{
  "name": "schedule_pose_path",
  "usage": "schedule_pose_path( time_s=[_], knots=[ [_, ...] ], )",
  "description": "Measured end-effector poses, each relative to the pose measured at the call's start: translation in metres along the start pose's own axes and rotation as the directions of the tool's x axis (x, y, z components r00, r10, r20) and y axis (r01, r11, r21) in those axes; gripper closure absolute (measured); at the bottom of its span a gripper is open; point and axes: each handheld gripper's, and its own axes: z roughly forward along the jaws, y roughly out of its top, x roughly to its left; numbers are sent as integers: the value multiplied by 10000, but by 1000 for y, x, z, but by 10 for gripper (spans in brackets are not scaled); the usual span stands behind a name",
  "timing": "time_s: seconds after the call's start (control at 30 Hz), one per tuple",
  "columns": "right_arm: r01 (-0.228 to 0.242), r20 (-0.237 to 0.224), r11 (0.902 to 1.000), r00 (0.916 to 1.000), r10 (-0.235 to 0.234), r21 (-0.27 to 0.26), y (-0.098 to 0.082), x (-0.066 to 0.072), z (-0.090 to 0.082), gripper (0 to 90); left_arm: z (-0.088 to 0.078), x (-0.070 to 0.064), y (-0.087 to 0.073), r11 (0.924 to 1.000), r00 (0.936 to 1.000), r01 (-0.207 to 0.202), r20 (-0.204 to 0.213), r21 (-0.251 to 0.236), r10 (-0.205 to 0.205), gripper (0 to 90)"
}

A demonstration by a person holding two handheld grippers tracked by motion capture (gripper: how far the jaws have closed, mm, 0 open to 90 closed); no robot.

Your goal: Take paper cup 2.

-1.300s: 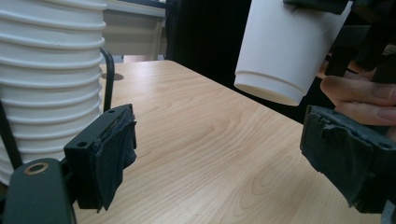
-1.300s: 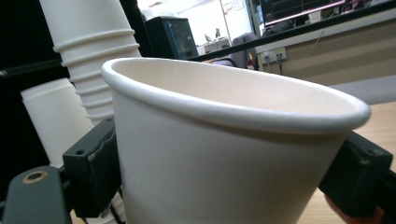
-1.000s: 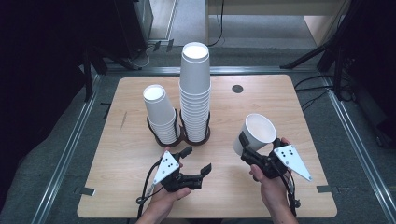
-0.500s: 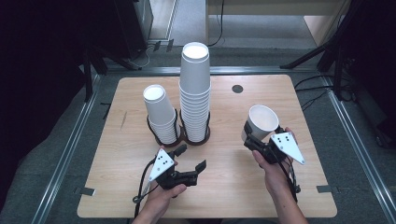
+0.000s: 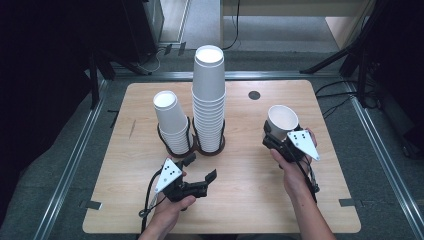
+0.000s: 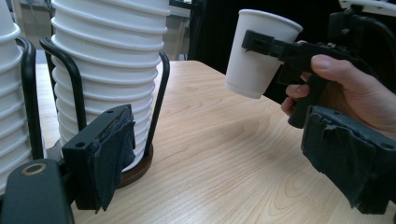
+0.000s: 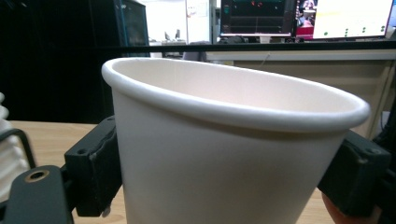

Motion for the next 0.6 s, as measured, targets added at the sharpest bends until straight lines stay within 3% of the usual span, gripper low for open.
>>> schedule_pose_path(
  time_s=[0.23, 0.4, 0.6],
  knots=[
    [23, 140, 9998, 9999, -26, 196, -11, -10, 15, 131, 0, 1, 0, 10000, 10000, 52, -20, 0, -52, 100],
    [175, 655, 9992, 9977, -199, 363, -18, -15, 23, 128, 0, 2, -1, 10000, 10000, 82, -40, 30, -82, 100],
    [80, 877, 9978, 9960, -138, 651, -24, -19, 29, 126, 0, 4, -1, 9999, 9999, 121, -72, 20, -121, 100]
  ],
)
